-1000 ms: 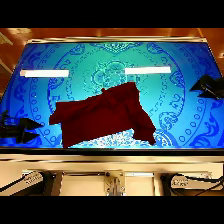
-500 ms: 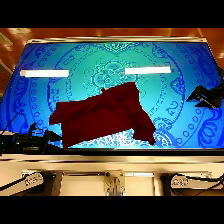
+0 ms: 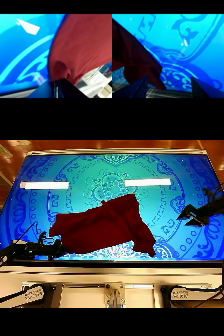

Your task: Fold the shirts.

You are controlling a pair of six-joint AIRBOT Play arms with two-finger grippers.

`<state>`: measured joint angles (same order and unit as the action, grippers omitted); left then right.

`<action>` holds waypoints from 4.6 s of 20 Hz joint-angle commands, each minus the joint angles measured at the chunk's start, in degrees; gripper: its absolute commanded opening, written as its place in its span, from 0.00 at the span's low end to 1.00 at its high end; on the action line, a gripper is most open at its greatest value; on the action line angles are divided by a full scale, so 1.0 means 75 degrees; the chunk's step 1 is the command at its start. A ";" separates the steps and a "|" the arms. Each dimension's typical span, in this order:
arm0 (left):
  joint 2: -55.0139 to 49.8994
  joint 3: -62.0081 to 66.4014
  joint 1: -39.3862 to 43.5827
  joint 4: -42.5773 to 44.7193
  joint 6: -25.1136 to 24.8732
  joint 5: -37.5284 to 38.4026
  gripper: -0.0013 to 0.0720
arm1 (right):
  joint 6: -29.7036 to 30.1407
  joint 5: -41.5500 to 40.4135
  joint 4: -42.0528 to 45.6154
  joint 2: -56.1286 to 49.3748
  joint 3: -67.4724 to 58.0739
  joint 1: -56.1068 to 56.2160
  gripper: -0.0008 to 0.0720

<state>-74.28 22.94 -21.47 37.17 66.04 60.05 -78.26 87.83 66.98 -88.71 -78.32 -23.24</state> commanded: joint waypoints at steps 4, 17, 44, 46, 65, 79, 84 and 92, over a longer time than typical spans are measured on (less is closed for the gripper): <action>0.0595 0.0012 0.0245 -0.0227 -0.0315 0.0079 0.08 | 0.0740 -0.0831 -0.0991 -0.0749 0.1311 0.1381 0.93; 0.1207 0.0402 0.0245 -0.0245 -0.0230 0.0017 0.07 | 0.0187 -0.2261 -0.1457 -0.1614 0.1288 0.2873 0.11; 0.5278 0.9017 0.0533 0.2311 0.2174 0.0889 0.07 | -0.0746 -0.1259 0.1329 0.5505 -0.4672 0.2535 0.10; 0.5246 0.7968 0.0533 0.2320 0.2174 0.0866 0.07 | -0.0737 -0.0189 0.1623 0.4803 -0.4663 0.2535 0.10; -0.0755 0.5123 0.0784 0.1958 0.2069 -0.1072 0.10 | -0.1786 -0.3453 -0.1527 -0.2876 -0.3421 0.2987 0.13; -0.0507 0.2562 -0.0466 0.2145 0.1402 0.2005 0.97 | -0.0600 0.0982 -0.0353 -0.1445 -0.2897 0.1204 0.77; -0.0542 0.1387 0.0041 0.1227 0.0673 0.1072 0.97 | -0.0525 0.0192 -0.1084 -0.1445 -0.2028 0.1317 0.77; -0.1000 0.1373 0.0697 0.0717 0.0691 0.0466 0.57 | -0.0484 -0.0003 -0.1081 -0.1454 -0.2014 0.1320 0.77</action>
<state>-80.40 33.56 -18.72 44.95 71.50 66.30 -81.97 88.33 59.07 -99.59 -93.62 -13.37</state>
